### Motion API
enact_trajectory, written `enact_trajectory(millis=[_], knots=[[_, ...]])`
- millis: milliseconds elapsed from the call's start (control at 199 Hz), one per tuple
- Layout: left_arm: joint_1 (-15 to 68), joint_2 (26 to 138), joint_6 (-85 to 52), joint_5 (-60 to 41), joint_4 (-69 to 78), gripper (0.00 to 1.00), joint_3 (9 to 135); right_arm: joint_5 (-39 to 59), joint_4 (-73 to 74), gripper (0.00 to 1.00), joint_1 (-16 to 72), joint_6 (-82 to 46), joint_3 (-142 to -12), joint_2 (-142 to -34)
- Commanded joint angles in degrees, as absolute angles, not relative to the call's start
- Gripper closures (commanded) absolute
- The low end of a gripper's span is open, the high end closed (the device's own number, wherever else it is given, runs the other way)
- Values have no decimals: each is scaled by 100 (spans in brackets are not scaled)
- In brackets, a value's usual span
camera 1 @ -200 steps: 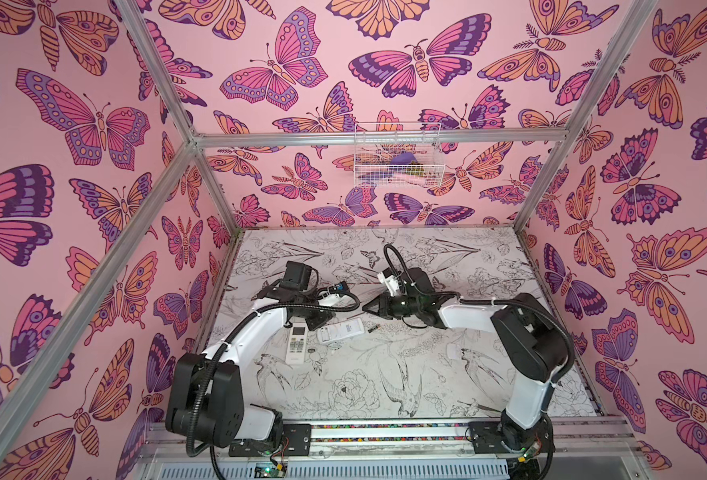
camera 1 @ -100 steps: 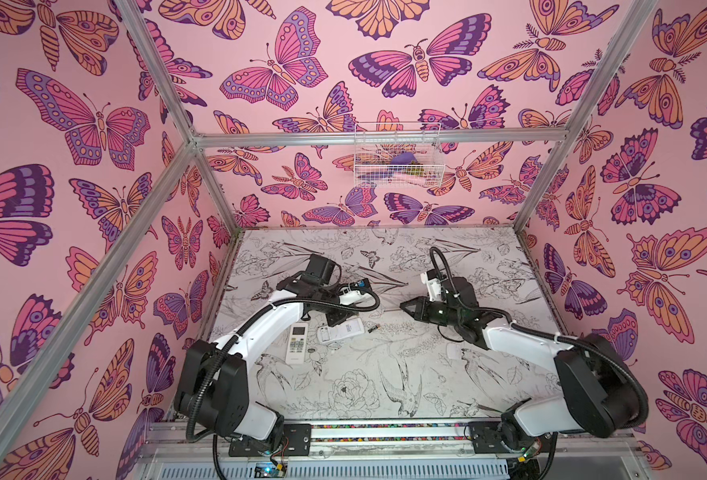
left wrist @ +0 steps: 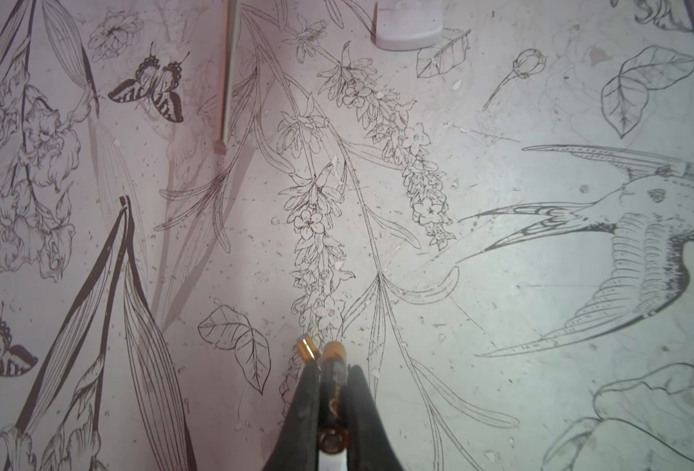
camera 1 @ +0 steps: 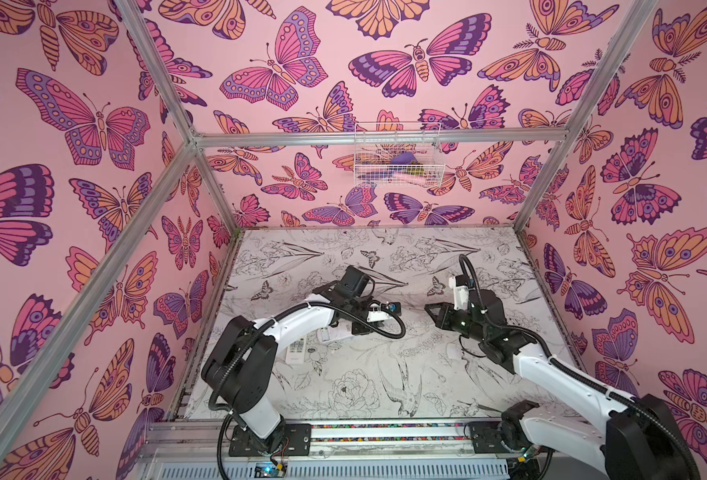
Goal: Unload the batteries from the remote control
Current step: 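Draw the right gripper back with the screwdriver while the left gripper releases the remote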
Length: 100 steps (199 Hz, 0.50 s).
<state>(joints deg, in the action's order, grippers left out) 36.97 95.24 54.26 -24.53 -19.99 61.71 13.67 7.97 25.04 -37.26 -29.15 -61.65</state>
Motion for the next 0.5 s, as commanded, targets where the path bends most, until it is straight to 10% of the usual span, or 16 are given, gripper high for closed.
enact_trajectory(millis=[0,498], knots=[[3797,9681,5695,-2392,-1380,92,5959,1000,575,100,2453,-3561,-2781,-5968],[3825,9754,6171,-2074,-68,91,4789,759,404,100,2267,-3438,-2690,-5705]])
